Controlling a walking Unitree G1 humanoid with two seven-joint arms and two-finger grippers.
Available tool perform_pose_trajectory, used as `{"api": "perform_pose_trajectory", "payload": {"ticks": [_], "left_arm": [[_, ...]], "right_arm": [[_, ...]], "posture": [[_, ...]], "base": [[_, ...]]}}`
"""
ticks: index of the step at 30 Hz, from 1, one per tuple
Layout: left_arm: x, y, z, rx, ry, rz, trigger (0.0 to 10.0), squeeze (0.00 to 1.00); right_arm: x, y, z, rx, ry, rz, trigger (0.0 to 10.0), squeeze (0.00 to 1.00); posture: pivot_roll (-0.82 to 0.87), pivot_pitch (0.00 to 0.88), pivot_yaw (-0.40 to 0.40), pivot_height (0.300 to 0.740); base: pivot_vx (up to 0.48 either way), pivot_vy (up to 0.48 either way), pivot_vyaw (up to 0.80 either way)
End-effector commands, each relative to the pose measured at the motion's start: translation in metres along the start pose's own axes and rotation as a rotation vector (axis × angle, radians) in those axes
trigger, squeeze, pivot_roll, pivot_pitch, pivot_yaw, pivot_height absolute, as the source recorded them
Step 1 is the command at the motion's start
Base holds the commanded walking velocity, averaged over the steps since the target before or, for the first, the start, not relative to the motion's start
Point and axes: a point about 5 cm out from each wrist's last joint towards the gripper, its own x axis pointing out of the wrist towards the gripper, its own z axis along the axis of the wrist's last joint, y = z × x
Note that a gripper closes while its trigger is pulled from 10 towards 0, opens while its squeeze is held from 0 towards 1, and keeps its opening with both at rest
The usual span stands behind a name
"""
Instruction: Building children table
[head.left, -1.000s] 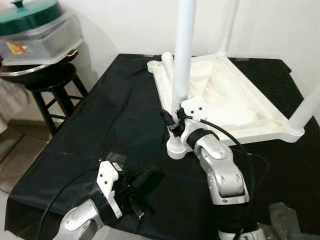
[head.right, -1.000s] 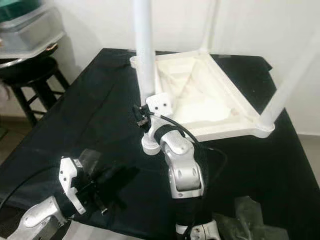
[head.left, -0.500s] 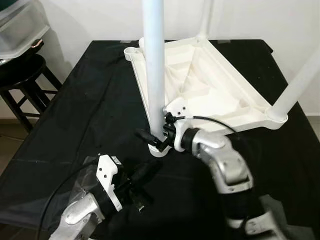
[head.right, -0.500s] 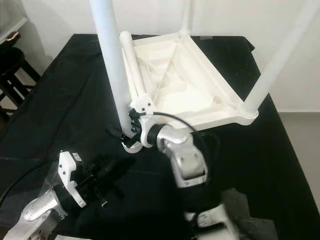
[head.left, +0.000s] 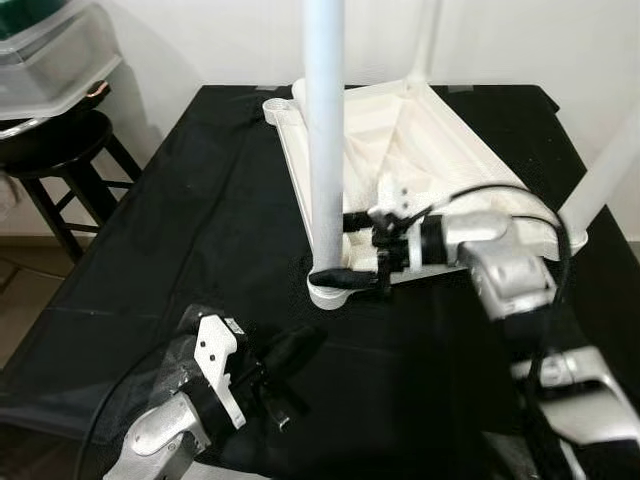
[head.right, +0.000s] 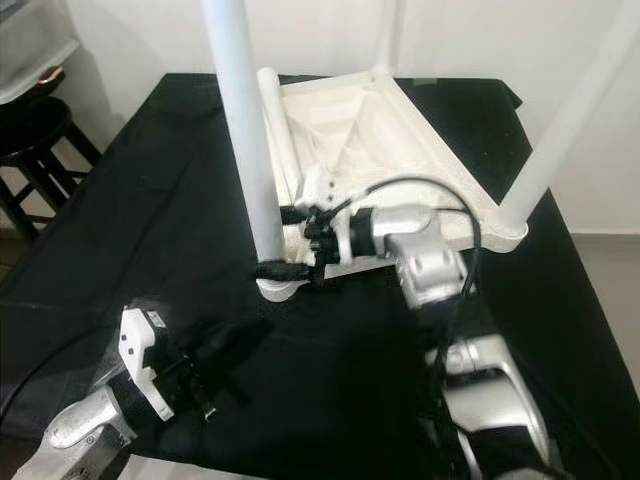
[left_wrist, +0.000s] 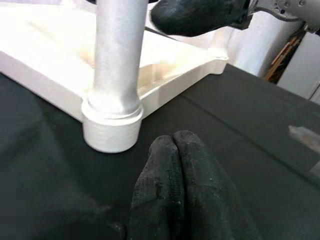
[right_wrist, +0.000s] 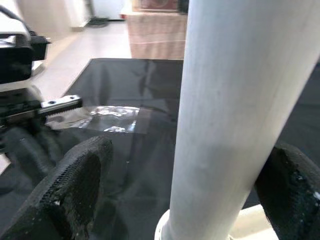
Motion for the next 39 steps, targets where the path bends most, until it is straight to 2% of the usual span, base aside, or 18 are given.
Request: {"api": "perform_pose_trajectory", "payload": {"ticks": [1, 2, 3, 4, 5, 15, 22, 23, 26, 27, 29, 30, 33, 34, 35, 36, 39], "left_arm": [[-0.004, -0.001, -0.001, 0.014, 0.014, 0.001, 10.0, 0.0], [-0.005, -0.001, -0.001, 0.018, 0.017, 0.004, 10.0, 0.0], [-0.005, -0.001, -0.001, 0.022, 0.021, 0.007, 10.0, 0.0], [-0.006, -0.001, -0.001, 0.026, 0.023, 0.011, 10.0, 0.0], [-0.007, -0.001, -0.001, 0.03, 0.026, 0.014, 10.0, 0.0], [-0.009, -0.002, -0.002, 0.041, 0.033, 0.026, 10.0, 0.0], [-0.009, -0.003, -0.002, 0.042, 0.033, 0.028, 10.0, 0.0], [-0.008, -0.003, -0.002, 0.042, 0.032, 0.028, 10.0, 0.0], [-0.008, -0.003, -0.002, 0.042, 0.032, 0.028, 10.0, 0.0], [-0.008, -0.003, -0.002, 0.042, 0.027, 0.032, 10.0, 0.0], [-0.008, -0.003, -0.002, 0.042, 0.027, 0.032, 10.0, 0.0], [-0.008, -0.001, -0.001, 0.042, 0.021, 0.037, 10.0, 0.0], [-0.008, -0.001, -0.001, 0.042, 0.021, 0.037, 10.0, 0.0], [-0.008, 0.002, -0.002, 0.039, 0.021, 0.038, 10.0, 0.0], [-0.008, 0.002, -0.002, 0.039, 0.021, 0.038, 10.0, 0.0], [-0.006, 0.005, -0.003, 0.029, 0.024, 0.024, 10.0, 0.0], [-0.005, 0.005, -0.003, 0.029, 0.024, 0.019, 10.0, 0.0]], "right_arm": [[0.004, 0.004, -0.006, 0.015, -0.004, 0.066, 10.0, 0.0], [0.004, 0.004, -0.006, 0.021, -0.011, 0.084, 10.0, 0.0], [0.003, 0.003, -0.007, 0.021, -0.015, 0.107, 3.1, 0.0], [0.003, 0.002, -0.007, 0.022, -0.017, 0.122, 0.7, 0.0], [0.002, 0.002, -0.008, 0.028, -0.02, 0.135, 0.0, 0.0], [-0.006, -0.004, -0.012, 0.051, -0.01, 0.166, 0.0, 0.0], [-0.005, -0.004, -0.026, 0.049, 0.02, 0.067, 0.0, 0.0], [-0.001, -0.002, -0.033, 0.063, 0.037, -0.012, 0.0, 0.0], [-0.001, -0.002, -0.033, 0.063, 0.037, -0.012, 0.0, 0.0], [0.021, 0.012, -0.055, 0.161, 0.043, -0.225, 0.0, 0.0], [0.021, 0.012, -0.055, 0.161, 0.043, -0.225, 0.0, 0.0], [0.048, 0.051, -0.082, 0.3, 0.086, -0.467, 0.0, 0.0], [0.048, 0.051, -0.082, 0.3, 0.086, -0.467, 0.0, 0.0], [0.053, 0.068, -0.084, 0.385, 0.104, -0.68, 0.0, 0.0], [0.053, 0.068, -0.084, 0.385, 0.104, -0.68, 0.0, 0.0], [0.054, 0.077, -0.082, 0.389, 0.145, -0.823, 0.0, 0.0], [0.057, 0.074, -0.082, 0.359, 0.158, -0.821, 0.0, 0.0]], "posture": [[0.09, 0.194, 0.058, 0.74], [0.09, 0.193, 0.06, 0.74], [0.09, 0.193, 0.063, 0.74], [0.09, 0.193, 0.063, 0.74], [0.09, 0.193, 0.064, 0.74], [0.09, 0.194, 0.069, 0.74], [0.08, 0.199, 0.07, 0.74], [0.07, 0.205, 0.048, 0.74], [0.07, 0.205, 0.048, 0.74], [0.05, 0.204, 0.023, 0.74], [0.05, 0.204, 0.023, 0.74], [0.05, 0.213, 0.053, 0.74], [0.05, 0.213, 0.053, 0.74], [0.02, 0.19, 0.06, 0.74], [0.02, 0.19, 0.06, 0.74], [0.03, 0.189, 0.049, 0.74], [0.03, 0.189, 0.049, 0.74]], "base": [[0.0, 0.0, 0.0], [0.0, 0.0, 0.0], [0.0, 0.0, 0.0], [0.0, 0.0, 0.0], [0.0, 0.0, 0.0], [0.0, 0.0, 0.0], [0.0, 0.0, 0.0], [0.0, 0.0, 0.0], [0.0, 0.0, 0.0], [0.0, 0.0, 0.0], [0.0, 0.0, 0.0], [0.0, 0.0, 0.0], [0.0, 0.0, 0.0], [0.0, 0.0, 0.0], [0.0, 0.0, 0.0], [0.0, 0.0, 0.0], [0.0, 0.0, 0.0]]}}
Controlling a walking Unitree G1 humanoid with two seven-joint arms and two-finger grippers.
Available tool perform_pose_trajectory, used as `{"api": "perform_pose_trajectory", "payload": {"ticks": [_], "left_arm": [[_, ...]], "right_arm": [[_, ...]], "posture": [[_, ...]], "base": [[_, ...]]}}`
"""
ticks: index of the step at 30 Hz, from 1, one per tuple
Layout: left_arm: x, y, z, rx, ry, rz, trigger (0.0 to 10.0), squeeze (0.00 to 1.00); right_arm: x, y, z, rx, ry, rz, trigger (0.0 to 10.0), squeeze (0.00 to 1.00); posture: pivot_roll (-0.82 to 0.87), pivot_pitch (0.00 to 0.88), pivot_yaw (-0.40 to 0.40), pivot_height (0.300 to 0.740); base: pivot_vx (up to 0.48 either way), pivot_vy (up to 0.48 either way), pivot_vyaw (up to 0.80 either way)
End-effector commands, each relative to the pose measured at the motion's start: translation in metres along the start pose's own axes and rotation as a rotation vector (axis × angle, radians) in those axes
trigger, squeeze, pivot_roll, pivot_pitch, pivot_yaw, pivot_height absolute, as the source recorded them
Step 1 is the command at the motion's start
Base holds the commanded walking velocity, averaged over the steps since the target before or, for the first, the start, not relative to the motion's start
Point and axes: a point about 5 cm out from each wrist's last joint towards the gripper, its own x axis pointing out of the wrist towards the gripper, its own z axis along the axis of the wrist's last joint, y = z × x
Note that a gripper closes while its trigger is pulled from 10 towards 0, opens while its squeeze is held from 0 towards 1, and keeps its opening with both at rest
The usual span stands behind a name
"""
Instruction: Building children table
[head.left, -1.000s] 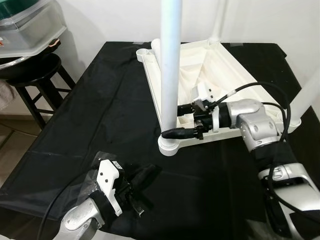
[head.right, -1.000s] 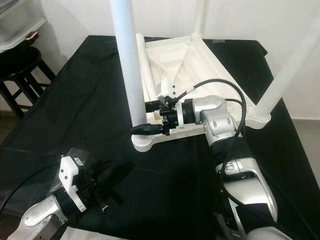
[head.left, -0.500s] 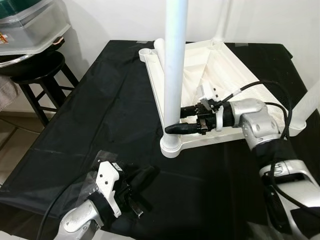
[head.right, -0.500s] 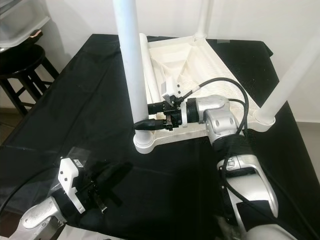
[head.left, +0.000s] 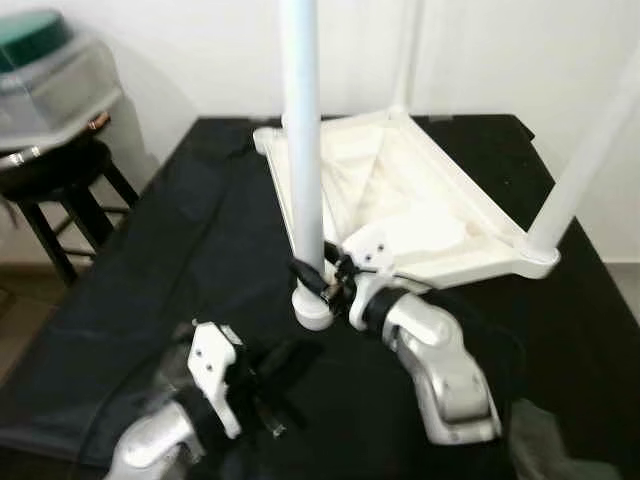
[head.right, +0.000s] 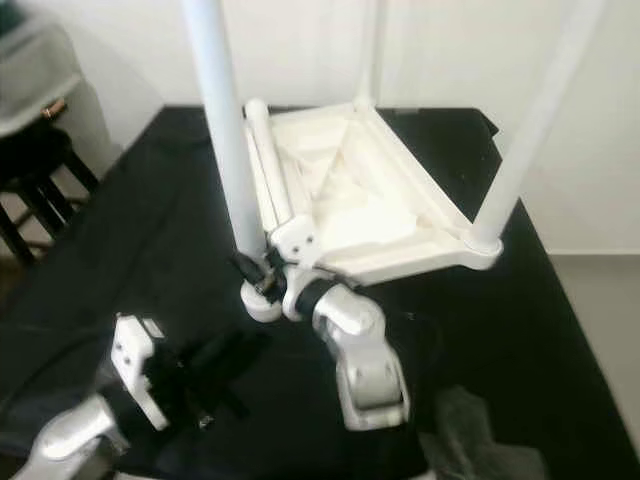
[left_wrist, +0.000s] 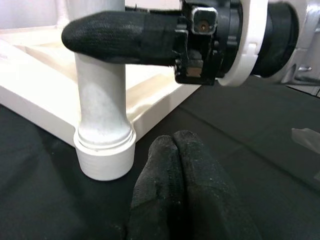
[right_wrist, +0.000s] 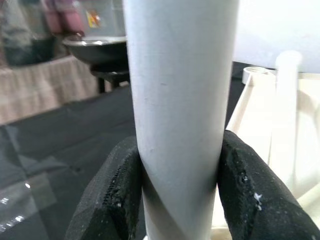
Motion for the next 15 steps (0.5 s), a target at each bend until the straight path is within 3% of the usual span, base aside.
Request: {"api": "perform_pose_trajectory", "payload": {"ticks": [1, 4, 5, 8, 9, 11, 12, 14, 15], "left_arm": [[-0.004, 0.002, -0.004, -0.01, 0.017, 0.005, 10.0, 0.0], [-0.005, 0.003, -0.003, -0.007, 0.011, 0.029, 10.0, 0.0], [-0.005, 0.003, -0.002, -0.007, 0.011, 0.031, 10.0, 0.0], [-0.005, 0.003, -0.002, -0.006, 0.011, 0.03, 10.0, 0.0], [-0.005, 0.003, -0.002, -0.008, 0.012, 0.026, 10.0, 0.0], [-0.004, 0.003, -0.002, -0.009, 0.013, 0.024, 10.0, 0.0], [-0.004, 0.003, -0.002, -0.01, 0.014, 0.02, 10.0, 0.0], [-0.004, 0.003, -0.002, -0.011, 0.014, 0.018, 10.0, 0.0], [-0.003, 0.002, -0.002, -0.012, 0.012, 0.016, 10.0, 0.0]], "right_arm": [[-0.007, -0.005, -0.047, 0.047, 0.244, -0.072, 0.0, 0.0], [-0.007, -0.007, -0.047, 0.049, 0.252, -0.101, 0.0, 0.0], [-0.007, -0.007, -0.047, 0.047, 0.254, -0.104, 7.3, 0.0], [-0.011, -0.002, -0.043, 0.051, 0.263, -0.151, 7.3, 0.0], [-0.01, -0.001, -0.038, 0.052, 0.241, -0.121, 10.0, 0.83], [-0.009, 0.0, -0.034, 0.052, 0.225, -0.094, 10.0, 0.83], [-0.006, -0.001, -0.025, 0.066, 0.18, -0.058, 10.0, 1.0], [-0.004, -0.001, -0.016, 0.077, 0.137, -0.006, 10.0, 1.0], [-0.002, -0.004, 0.002, 0.033, 0.057, 0.115, 10.0, 1.0]], "posture": [[0.03, 0.189, 0.049, 0.74], [0.04, 0.199, 0.044, 0.74], [0.04, 0.199, 0.047, 0.74], [0.04, 0.199, 0.047, 0.74], [0.04, 0.2, 0.054, 0.74], [0.04, 0.199, 0.053, 0.74], [0.04, 0.2, 0.054, 0.74], [0.04, 0.2, 0.053, 0.74], [0.04, 0.202, 0.048, 0.74]], "base": [[0.0, 0.0, 0.0], [0.0, 0.0, 0.0], [0.0, 0.0, 0.0], [0.0, 0.0, 0.0], [0.0, 0.0, 0.0], [0.0, 0.0, 0.0], [0.0, 0.0, 0.0], [0.0, 0.0, 0.0], [0.0, 0.0, 0.0]]}}
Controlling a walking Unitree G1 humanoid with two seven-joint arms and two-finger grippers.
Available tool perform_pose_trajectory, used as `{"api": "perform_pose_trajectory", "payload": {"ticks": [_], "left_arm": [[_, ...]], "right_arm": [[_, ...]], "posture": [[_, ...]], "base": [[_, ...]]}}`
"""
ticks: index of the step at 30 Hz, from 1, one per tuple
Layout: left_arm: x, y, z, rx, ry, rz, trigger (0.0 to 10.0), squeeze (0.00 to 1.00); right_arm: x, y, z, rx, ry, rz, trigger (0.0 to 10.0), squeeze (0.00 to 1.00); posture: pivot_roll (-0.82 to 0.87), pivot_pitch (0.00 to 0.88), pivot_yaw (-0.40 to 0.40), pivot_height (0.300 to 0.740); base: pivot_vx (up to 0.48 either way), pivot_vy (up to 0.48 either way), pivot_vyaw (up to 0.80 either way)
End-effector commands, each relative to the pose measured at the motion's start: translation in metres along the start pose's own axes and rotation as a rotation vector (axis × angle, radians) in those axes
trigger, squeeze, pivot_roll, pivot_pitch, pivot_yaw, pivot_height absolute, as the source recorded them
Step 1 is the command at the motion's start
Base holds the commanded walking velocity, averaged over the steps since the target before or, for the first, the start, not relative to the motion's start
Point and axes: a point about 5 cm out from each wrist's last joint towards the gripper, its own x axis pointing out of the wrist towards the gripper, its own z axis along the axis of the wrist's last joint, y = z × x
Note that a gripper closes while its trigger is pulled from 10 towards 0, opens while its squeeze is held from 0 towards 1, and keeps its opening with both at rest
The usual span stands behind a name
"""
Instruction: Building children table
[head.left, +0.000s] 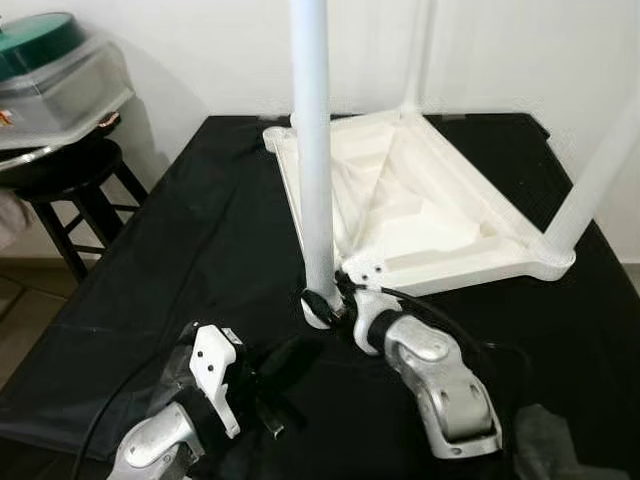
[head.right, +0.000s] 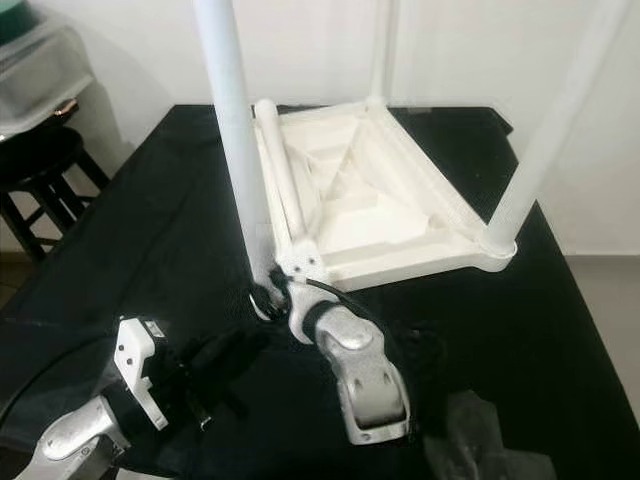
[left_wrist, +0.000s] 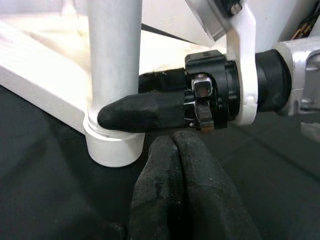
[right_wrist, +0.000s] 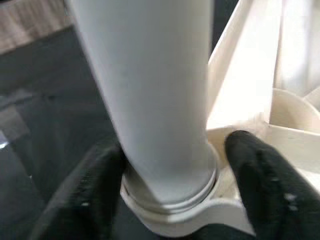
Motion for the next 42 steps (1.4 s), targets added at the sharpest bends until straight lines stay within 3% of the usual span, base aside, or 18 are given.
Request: {"api": "perform_pose_trajectory", "payload": {"ticks": [1, 5, 8, 9, 11, 14, 21, 22, 23, 24, 25, 37, 42], "left_arm": [[-0.002, 0.001, -0.003, -0.014, 0.012, 0.004, 10.0, 0.0], [-0.001, 0.0, -0.002, -0.014, 0.007, 0.009, 10.0, 0.0], [-0.001, -0.001, -0.002, -0.014, 0.005, 0.01, 10.0, 0.0], [-0.001, -0.001, -0.002, -0.015, 0.004, 0.009, 10.0, 0.0], [0.0, -0.002, -0.002, -0.016, 0.003, 0.008, 10.0, 0.0], [0.0, -0.004, -0.002, -0.02, 0.002, 0.002, 10.0, 0.0], [0.0, -0.005, -0.001, -0.021, 0.001, 0.002, 10.0, 0.0], [0.0, -0.005, -0.001, -0.019, 0.001, 0.003, 10.0, 0.0], [0.0, -0.006, -0.001, -0.018, 0.002, 0.005, 10.0, 0.0], [0.0, -0.006, -0.001, -0.018, 0.002, 0.005, 10.0, 0.0], [-0.001, -0.006, -0.001, -0.017, 0.002, 0.007, 10.0, 0.0], [-0.001, -0.007, -0.002, -0.015, 0.006, 0.008, 10.0, 0.0], [-0.001, -0.008, -0.003, -0.019, 0.008, 0.005, 10.0, 0.0]], "right_arm": [[0.0, 0.002, 0.024, -0.051, -0.101, 0.122, 10.0, 1.0], [-0.009, -0.007, 0.042, -0.226, -0.156, 0.326, 10.0, 1.0], [-0.013, -0.012, 0.047, -0.291, -0.164, 0.391, 10.0, 1.0], [-0.015, -0.02, 0.052, -0.315, -0.157, 0.468, 10.0, 0.0], [-0.018, -0.027, 0.055, -0.332, -0.152, 0.524, 10.0, 0.0], [-0.02, -0.055, 0.075, -0.338, -0.14, 0.674, 10.0, 0.0], [-0.02, -0.064, 0.084, -0.326, -0.149, 0.769, 10.0, 0.0], [-0.016, -0.067, 0.088, -0.323, -0.148, 0.797, 4.6, 0.0], [-0.012, -0.069, 0.091, -0.317, -0.144, 0.833, 0.7, 0.0], [-0.012, -0.069, 0.091, -0.317, -0.144, 0.833, 0.7, 0.0], [-0.01, -0.07, 0.092, -0.302, -0.134, 0.868, 0.0, 0.0], [-0.004, -0.08, 0.082, -0.261, -0.096, 0.908, 0.0, 0.0], [-0.005, -0.089, 0.072, -0.28, -0.078, 0.81, 0.0, 0.0]], "posture": [[0.04, 0.202, 0.048, 0.74], [0.04, 0.203, 0.044, 0.74], [0.04, 0.203, 0.044, 0.74], [0.05, 0.206, 0.043, 0.74], [0.05, 0.206, 0.043, 0.74], [0.05, 0.211, 0.039, 0.74], [0.05, 0.212, 0.035, 0.74], [0.07, 0.217, 0.031, 0.74], [0.07, 0.217, 0.031, 0.74], [0.07, 0.217, 0.031, 0.74], [0.07, 0.217, 0.031, 0.74], [0.07, 0.217, 0.035, 0.74], [0.06, 0.209, 0.026, 0.74]], "base": [[0.0, 0.0, 0.0], [0.0, 0.0, 0.0], [0.0, 0.0, 0.0], [0.0, 0.0, 0.0], [0.0, 0.0, 0.0], [0.0, 0.0, 0.0], [0.0, 0.0, 0.0], [0.0, 0.0, 0.0], [0.0, 0.0, 0.0], [0.0, 0.0, 0.0], [0.0, 0.0, 0.0], [0.0, 0.0, 0.0], [0.0, 0.0, 0.0]]}}
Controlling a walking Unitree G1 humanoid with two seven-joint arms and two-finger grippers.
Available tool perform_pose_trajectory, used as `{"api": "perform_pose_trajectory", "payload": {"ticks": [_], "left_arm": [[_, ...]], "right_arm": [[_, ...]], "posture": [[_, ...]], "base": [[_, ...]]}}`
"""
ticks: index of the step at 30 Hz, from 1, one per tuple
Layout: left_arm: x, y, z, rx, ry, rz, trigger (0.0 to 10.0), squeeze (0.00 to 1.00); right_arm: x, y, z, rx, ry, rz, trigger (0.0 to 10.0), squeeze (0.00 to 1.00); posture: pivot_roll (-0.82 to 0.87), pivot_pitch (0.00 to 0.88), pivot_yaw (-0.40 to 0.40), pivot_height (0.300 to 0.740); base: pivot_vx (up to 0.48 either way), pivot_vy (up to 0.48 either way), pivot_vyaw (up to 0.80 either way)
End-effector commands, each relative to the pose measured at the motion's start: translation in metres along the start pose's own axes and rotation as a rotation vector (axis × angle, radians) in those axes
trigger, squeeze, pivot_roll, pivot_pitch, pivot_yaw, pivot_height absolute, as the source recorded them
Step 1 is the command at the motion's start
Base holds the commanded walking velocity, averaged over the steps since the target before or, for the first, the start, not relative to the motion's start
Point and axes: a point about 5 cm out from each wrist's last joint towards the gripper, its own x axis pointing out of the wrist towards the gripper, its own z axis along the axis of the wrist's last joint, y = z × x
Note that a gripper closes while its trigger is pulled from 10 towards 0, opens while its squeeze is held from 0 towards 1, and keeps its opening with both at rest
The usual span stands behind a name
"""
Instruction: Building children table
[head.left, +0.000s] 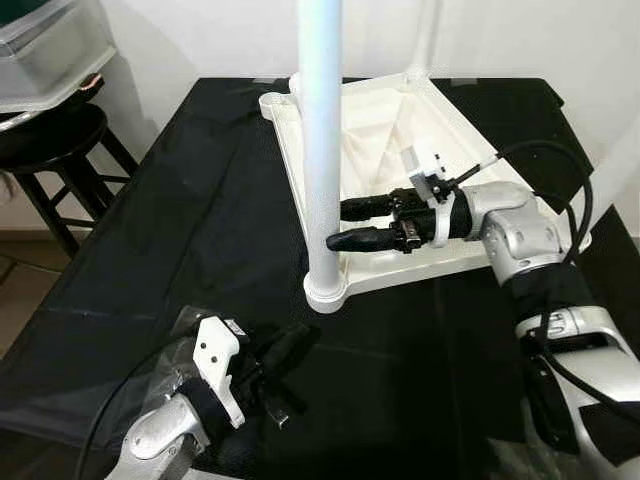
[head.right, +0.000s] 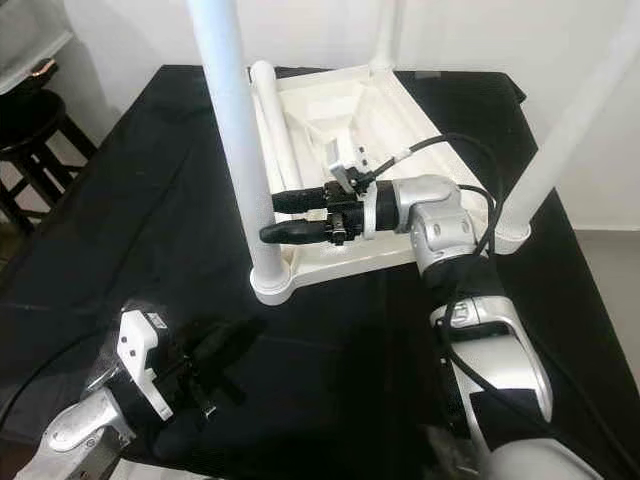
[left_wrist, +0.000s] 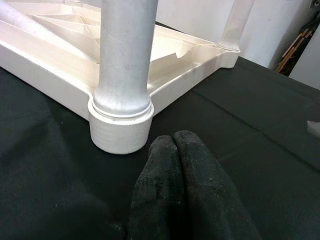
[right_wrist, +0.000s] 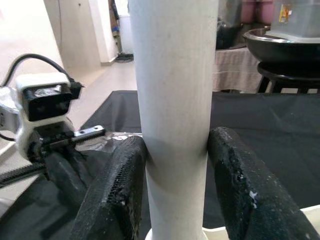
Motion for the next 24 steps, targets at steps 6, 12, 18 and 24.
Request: {"api": "perform_pose_trajectory", "payload": {"ticks": [6, 12, 18, 24], "left_arm": [[-0.002, -0.003, -0.003, -0.008, 0.002, 0.004, 10.0, 0.0], [-0.004, 0.001, -0.003, -0.007, 0.005, -0.001, 10.0, 0.0], [-0.003, 0.003, -0.004, -0.007, 0.011, -0.008, 10.0, 0.0], [-0.003, 0.002, -0.003, -0.003, 0.008, 0.001, 10.0, 0.0]], "right_arm": [[0.028, 0.048, -0.08, 0.235, 0.172, -0.552, 0.0, 0.0], [0.046, 0.101, -0.103, 0.218, 0.331, -0.867, 0.0, 0.0], [0.054, 0.086, -0.093, 0.252, 0.231, -0.883, 0.0, 0.0], [0.049, 0.073, -0.052, 0.16, 0.015, -0.74, 10.0, 0.76]], "posture": [[0.05, 0.198, 0.003, 0.74], [0.03, 0.193, 0.03, 0.74], [0.04, 0.185, 0.032, 0.74], [0.04, 0.191, 0.034, 0.74]], "base": [[0.0, 0.0, 0.0], [0.0, 0.0, 0.0], [0.0, 0.0, 0.0], [0.0, 0.0, 0.0]]}}
